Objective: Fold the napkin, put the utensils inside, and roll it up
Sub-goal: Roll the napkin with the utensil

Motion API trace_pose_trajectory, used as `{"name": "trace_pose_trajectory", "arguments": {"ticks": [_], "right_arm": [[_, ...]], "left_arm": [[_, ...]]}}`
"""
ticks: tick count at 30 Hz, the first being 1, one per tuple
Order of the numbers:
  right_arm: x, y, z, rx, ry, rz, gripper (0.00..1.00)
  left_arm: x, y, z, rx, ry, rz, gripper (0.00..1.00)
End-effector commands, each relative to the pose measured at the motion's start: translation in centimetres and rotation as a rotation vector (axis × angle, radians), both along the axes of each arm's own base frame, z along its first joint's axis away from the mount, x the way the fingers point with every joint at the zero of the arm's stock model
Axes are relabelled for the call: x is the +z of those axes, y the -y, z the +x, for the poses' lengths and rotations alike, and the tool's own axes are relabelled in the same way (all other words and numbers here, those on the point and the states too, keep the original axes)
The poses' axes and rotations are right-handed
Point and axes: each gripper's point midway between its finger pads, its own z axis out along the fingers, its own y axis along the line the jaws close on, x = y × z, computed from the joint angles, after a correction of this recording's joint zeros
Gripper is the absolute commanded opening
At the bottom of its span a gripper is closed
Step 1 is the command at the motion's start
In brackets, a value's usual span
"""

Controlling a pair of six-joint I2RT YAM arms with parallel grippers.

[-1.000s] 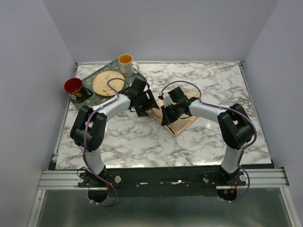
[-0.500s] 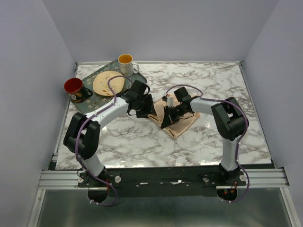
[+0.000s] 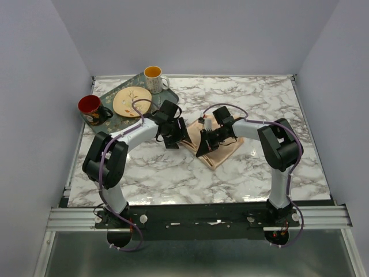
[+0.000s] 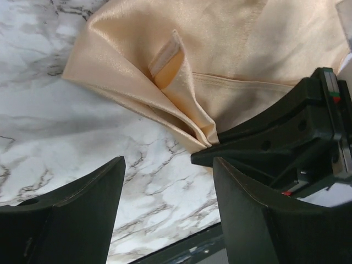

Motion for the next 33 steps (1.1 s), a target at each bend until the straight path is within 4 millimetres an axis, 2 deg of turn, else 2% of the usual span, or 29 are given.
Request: {"name": "trace_pose_trajectory", "arguments": {"ticks": [1, 3, 7, 9, 11, 15, 19, 26, 33], "right_arm": [[-1.8, 1.0, 0.4, -0.033, 0.013, -0.069, 0.01], [-1.9, 1.2, 0.6, -0.036, 0.025, -0.082, 0.01], [-2.0, 1.4, 0.7, -0.038, 0.039, -0.095, 0.01], [-1.9, 1.4, 0.9, -0.04, 0.045, -0.096, 0.01], [-1.9, 1.4, 0.9, -0.041, 0.052, -0.101, 0.0], [-1.9, 1.6, 1.2, -0.046, 0.069, -0.115, 0.01], [-1.8, 1.7, 1.3, -0.049, 0.078, -0.122, 0.01], [-2.1, 1.9, 1.2, -0.045, 0.089, -0.143, 0.01], [-2.2, 1.8, 1.2, -0.034, 0.096, -0.152, 0.01]], "left_arm": [[-0.7, 1.6, -0.4, 0.128, -0.139, -0.084, 0.73], [-1.2, 1.7, -0.4, 0.169, -0.176, -0.091, 0.75], [-1.1, 1.8, 0.5, 0.232, -0.177, -0.078, 0.81], [-0.9, 1.9, 1.1, 0.262, -0.174, -0.079, 0.82], [-1.7, 1.9, 1.1, 0.279, -0.204, -0.056, 0.82], [-2.1, 1.9, 1.4, 0.318, -0.223, -0.036, 0.77], [-2.9, 1.3, 1.4, 0.345, -0.227, 0.01, 0.68], [-4.3, 1.6, 1.9, 0.327, -0.218, 0.046, 0.64], [-1.7, 2.3, 2.7, 0.272, -0.105, 0.051, 0.64]]}}
